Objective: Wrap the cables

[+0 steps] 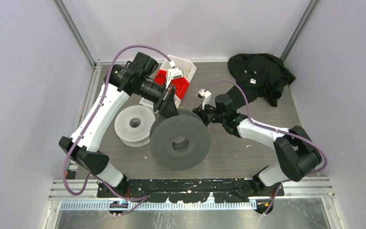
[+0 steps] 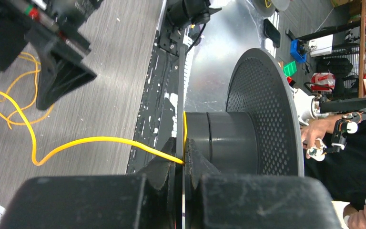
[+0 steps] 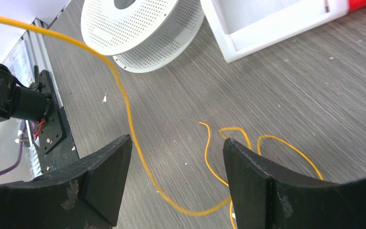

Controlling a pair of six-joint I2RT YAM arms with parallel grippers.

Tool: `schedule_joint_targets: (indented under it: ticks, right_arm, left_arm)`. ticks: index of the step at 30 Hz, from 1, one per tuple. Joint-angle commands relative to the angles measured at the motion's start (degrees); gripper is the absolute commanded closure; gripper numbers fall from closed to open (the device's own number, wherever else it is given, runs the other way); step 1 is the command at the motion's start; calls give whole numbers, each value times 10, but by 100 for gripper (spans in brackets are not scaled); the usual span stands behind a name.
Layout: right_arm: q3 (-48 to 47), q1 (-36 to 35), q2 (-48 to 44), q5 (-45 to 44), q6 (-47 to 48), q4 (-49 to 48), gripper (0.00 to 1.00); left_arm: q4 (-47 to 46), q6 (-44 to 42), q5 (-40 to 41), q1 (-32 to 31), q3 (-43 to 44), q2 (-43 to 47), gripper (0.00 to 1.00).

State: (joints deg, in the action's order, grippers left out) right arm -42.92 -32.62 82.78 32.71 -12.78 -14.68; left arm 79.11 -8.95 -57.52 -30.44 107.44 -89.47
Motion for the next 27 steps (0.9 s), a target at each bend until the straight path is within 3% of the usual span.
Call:
schedule_joint_targets:
  ticks: [1,7,11,13,18,19,23,27]
  right_arm:
    - [-31,-23,37,8,-4,-76,25]
    - [-57,-49,78,-2,8,-76,26]
    - [-72,-53,102,12,-4,-73,33]
    - [-71,-53,104,12,-9,-73,43]
    - [-51,-51,68,-49,-16,-67,98]
    - [-46,-48,56,-69,-15,-57,99]
    - [-2,-16,-22,-131,-21,-41,97]
    - [17,7,-109,-157,-10,4,49]
  left_arm:
    - [1,30,-56,6,44,17,100]
    - [-17,44,-62,7,46,27,100]
    - [-23,47,-62,7,42,31,100]
    - [-29,50,-61,8,38,34,100]
    - [-40,56,-58,11,32,39,100]
    - [-42,56,-58,12,30,40,100]
    - [-49,53,-64,13,23,41,100]
    - [-49,37,-72,13,25,37,100]
